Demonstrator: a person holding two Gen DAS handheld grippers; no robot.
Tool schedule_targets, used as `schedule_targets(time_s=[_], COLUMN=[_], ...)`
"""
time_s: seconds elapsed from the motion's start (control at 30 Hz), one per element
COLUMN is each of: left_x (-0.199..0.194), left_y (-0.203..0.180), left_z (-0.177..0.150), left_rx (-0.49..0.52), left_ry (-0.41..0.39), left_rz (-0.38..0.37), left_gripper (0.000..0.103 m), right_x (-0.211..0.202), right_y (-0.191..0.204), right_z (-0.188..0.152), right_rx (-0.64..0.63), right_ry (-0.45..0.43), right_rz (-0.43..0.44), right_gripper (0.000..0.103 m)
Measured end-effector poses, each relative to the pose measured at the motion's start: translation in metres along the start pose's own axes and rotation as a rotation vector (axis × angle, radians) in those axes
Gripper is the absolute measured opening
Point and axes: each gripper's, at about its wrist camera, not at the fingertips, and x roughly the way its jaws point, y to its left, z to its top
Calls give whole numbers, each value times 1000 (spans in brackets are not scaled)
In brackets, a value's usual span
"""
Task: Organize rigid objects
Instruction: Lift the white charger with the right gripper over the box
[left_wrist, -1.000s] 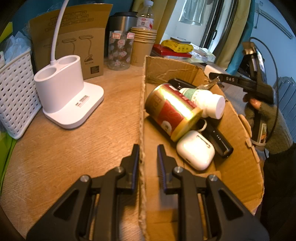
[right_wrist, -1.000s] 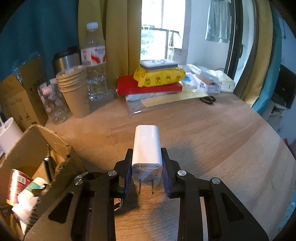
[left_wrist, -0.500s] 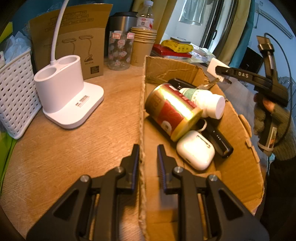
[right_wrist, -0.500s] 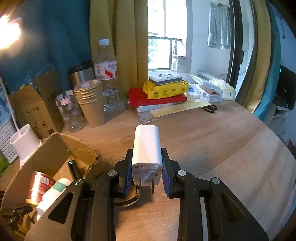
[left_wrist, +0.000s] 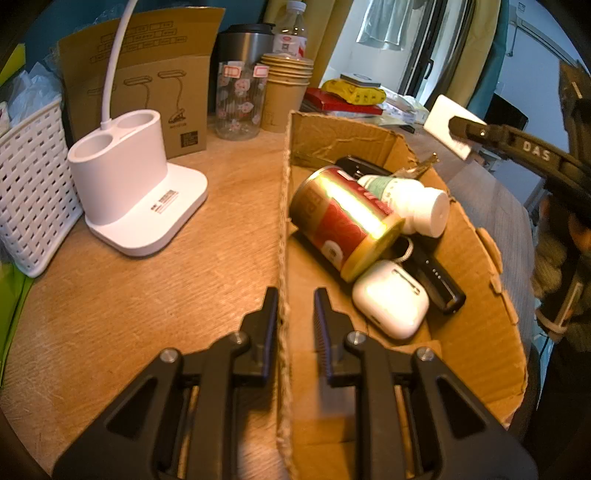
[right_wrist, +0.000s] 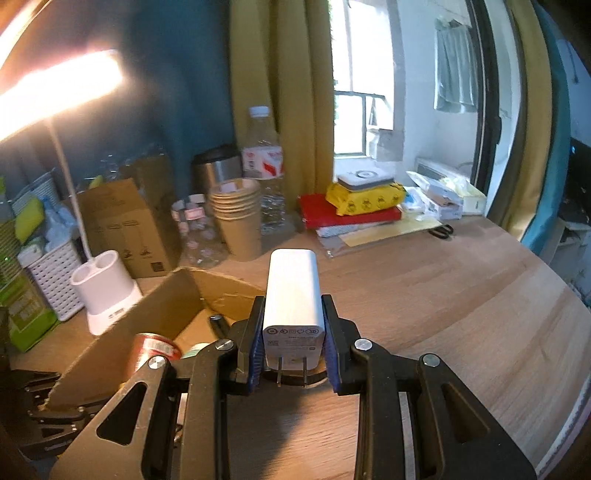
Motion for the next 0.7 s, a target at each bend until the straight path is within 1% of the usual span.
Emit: schedule_targets(time_s=[0.3,0.7], left_x=[0,0], left_y=[0,0], left_z=[0,0], left_rx=[0,0], left_ry=[0,0], left_rz=[0,0], left_gripper=[20,20], right_x=[-5,14], right_y=[27,66], right_z=[-2,2], right_rx=[-52,-130], right_ry=[-2,29], right_rz=[33,90], right_gripper=[29,29])
